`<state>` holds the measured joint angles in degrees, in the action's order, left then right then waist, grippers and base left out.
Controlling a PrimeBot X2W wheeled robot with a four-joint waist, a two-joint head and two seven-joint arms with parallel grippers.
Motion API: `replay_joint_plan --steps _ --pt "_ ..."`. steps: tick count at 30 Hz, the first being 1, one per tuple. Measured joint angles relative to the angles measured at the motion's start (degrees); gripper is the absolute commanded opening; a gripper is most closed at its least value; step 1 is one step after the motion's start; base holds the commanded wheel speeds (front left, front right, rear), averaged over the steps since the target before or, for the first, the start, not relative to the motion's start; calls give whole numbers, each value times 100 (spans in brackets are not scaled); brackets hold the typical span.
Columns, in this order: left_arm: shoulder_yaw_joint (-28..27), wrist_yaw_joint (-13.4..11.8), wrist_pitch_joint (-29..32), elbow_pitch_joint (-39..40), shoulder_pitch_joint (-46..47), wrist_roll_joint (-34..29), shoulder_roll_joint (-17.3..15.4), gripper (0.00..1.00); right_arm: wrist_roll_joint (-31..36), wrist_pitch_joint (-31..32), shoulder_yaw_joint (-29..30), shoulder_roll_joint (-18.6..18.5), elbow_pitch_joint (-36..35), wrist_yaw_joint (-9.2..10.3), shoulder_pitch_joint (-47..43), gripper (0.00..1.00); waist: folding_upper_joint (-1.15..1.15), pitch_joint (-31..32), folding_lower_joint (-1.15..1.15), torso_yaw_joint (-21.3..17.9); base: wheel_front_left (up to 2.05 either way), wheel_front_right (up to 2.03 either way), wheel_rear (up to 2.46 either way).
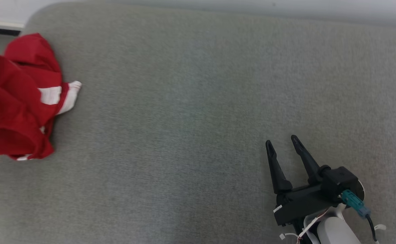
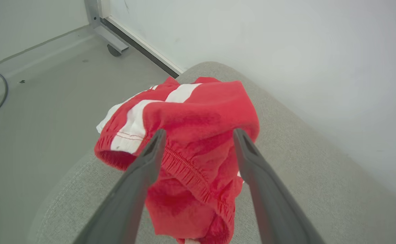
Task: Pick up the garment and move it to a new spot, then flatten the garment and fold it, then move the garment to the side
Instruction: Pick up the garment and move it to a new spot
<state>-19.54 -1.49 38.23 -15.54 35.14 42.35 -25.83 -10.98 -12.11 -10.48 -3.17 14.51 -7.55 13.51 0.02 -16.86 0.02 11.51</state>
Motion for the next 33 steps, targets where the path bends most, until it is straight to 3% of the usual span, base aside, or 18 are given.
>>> replay_joint_plan --steps 6,11,16,17,18,20,25,33 --pt "90 170 129 -272 189 67 -137 100 -5 1 -18 1 -68 0 121 100 0 -572 0 -314 0 0 0" --pt "234 -111 168 -104 117 -153 -98 100 -59 1 -127 14 -115 0 213 100 0 -852 -2 -568 0 0 0" --pt "308 -412 59 -374 -34 -634 -336 99 -122 -2 -219 31 -132 0 291 100 -1 -1001 -2 -791 0 0 0" --pt "325 -461 2 -511 -35 -745 -439 77 -134 -7 -220 32 -132 0 297 100 -1 -1019 -2 -826 0 0 0" --pt "372 -502 -83 -608 -40 -891 -549 44 -155 -10 -215 32 -130 0 300 100 -1 -1033 -2 -857 0 0 0" --pt "470 -571 -215 -779 -42 -1158 -700 0 -167 -25 -215 37 -111 0 311 100 -1 -1039 -2 -908 0 0 0" --pt "646 -666 -320 -1081 -99 -1405 -754 0 -237 -34 -218 29 -29 0 294 100 -1 -942 -2 -946 0 0 0" --pt "689 -483 -643 -1050 -41 -1358 -732 0 -347 -57 -229 27 153 0 218 100 -1 -655 -2 -907 0 0 0"
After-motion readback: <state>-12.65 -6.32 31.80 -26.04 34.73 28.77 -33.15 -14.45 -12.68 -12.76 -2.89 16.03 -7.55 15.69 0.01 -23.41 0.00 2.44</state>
